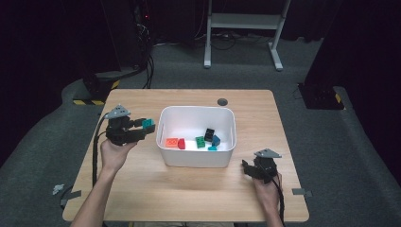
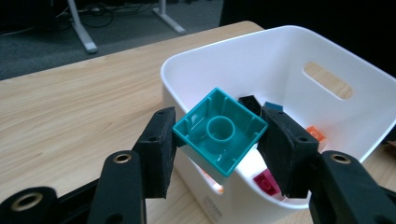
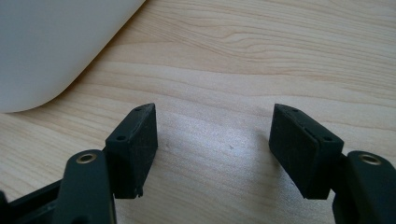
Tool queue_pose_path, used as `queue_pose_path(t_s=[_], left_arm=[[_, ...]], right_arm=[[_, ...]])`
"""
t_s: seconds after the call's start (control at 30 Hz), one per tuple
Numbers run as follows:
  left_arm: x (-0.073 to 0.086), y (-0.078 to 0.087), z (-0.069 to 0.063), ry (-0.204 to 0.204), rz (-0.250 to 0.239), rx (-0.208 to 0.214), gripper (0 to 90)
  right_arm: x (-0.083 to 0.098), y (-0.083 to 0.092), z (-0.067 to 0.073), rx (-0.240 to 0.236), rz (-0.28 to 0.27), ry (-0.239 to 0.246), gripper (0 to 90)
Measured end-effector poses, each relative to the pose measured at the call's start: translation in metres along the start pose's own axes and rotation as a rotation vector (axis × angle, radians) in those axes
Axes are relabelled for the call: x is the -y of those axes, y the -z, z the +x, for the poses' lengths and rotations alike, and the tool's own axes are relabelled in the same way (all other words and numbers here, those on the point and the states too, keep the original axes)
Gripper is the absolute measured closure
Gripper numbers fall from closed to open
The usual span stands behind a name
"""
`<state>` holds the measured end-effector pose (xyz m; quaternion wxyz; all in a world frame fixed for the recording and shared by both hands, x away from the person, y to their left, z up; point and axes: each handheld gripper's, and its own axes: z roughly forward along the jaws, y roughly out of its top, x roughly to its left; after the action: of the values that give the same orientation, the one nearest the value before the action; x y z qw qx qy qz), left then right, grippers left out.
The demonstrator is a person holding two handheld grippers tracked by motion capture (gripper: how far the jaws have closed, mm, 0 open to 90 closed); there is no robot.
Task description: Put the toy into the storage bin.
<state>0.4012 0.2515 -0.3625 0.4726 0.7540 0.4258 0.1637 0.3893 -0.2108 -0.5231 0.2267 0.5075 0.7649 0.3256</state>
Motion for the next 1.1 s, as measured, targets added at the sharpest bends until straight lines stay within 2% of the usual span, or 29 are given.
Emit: queue_pose_path(t_s=[0.27, 0.33, 0.4, 0.67, 0.9, 0.93, 1.0, 1.03, 1.07, 1.1], left_arm=[[-0.014, -0.020, -0.020, -0.050, 0.016, 0.047, 47.5], [-0.015, -0.023, -0.022, -0.048, 0.017, 0.054, 47.5], [-0.017, -0.032, -0.027, -0.053, 0.033, 0.070, 47.5], [-0.021, -0.056, -0.040, -0.078, 0.085, 0.078, 47.4], [-0.020, -0.073, -0.044, -0.097, 0.137, 0.069, 46.8], [-0.019, -0.075, -0.044, -0.097, 0.149, 0.067, 46.0], [-0.019, -0.078, -0.044, -0.096, 0.156, 0.064, 39.0], [-0.018, -0.080, -0.045, -0.094, 0.163, 0.056, 39.0], [-0.018, -0.081, -0.045, -0.091, 0.161, 0.053, 32.8], [-0.018, -0.081, -0.044, -0.086, 0.156, 0.052, 31.9]], right_arm=[[0.000, 0.000, 0.000, 0.000, 0.000, 0.000, 32.7], [0.000, 0.000, 0.000, 0.000, 0.000, 0.000, 32.7], [0.000, 0.000, 0.000, 0.000, 0.000, 0.000, 32.7], [0.000, 0.000, 0.000, 0.000, 0.000, 0.000, 32.7], [0.000, 0.000, 0.000, 0.000, 0.000, 0.000, 32.7], [0.000, 0.000, 0.000, 0.000, 0.000, 0.000, 32.7], [0.000, 0.000, 0.000, 0.000, 0.000, 0.000, 32.7], [0.000, 0.000, 0.000, 0.000, 0.000, 0.000, 32.7], [0.000, 0.000, 0.000, 0.000, 0.000, 0.000, 32.7], [0.000, 0.000, 0.000, 0.000, 0.000, 0.000, 32.7]])
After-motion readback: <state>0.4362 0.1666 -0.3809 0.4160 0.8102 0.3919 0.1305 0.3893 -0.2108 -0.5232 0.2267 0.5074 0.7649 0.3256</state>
